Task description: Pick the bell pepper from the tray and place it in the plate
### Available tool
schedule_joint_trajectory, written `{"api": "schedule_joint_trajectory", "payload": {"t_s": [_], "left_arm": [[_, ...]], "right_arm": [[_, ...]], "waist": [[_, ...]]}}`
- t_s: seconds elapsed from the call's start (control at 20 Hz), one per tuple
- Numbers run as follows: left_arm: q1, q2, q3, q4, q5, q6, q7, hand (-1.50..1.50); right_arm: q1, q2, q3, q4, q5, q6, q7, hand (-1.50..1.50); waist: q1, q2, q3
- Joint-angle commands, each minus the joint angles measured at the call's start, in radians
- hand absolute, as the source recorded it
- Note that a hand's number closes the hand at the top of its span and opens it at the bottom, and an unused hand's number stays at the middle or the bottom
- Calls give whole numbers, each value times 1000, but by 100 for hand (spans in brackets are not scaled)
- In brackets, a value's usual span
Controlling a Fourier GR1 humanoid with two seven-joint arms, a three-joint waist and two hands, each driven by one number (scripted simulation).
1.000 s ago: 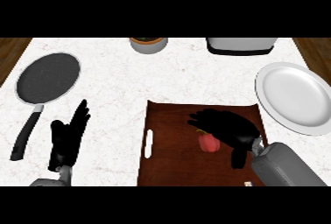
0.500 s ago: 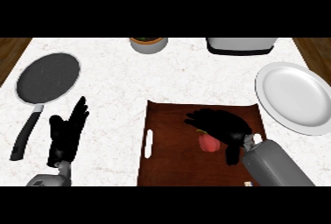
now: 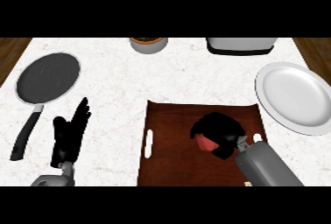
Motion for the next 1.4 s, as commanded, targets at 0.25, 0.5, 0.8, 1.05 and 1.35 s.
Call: {"api": "schedule_joint_trajectory", "payload": {"t_s": [0.25, 0.5, 0.8, 1.05, 1.35], "left_arm": [[4, -4, 14, -70, -21, -22, 71, 0], [6, -17, 17, -28, -14, -22, 14, 0], [-1, -28, 9, 4, -38, -1, 11, 0], [-12, -15, 26, 17, -19, -34, -2, 0], [29, -8, 23, -65, -13, -38, 29, 0]], "right_arm": [[14, 30, -51, 78, 82, -173, -119, 150], [7, 42, -220, 107, 31, -252, 7, 150], [-104, 68, -517, 174, -60, -298, 293, 150], [-83, 67, -538, 41, -76, -377, 311, 150], [-91, 8, -664, -142, -105, -468, 383, 150]], "waist": [[0, -1, 0], [0, 1, 1], [-1, 6, 1], [-9, -2, 0], [-12, -6, 0]]}}
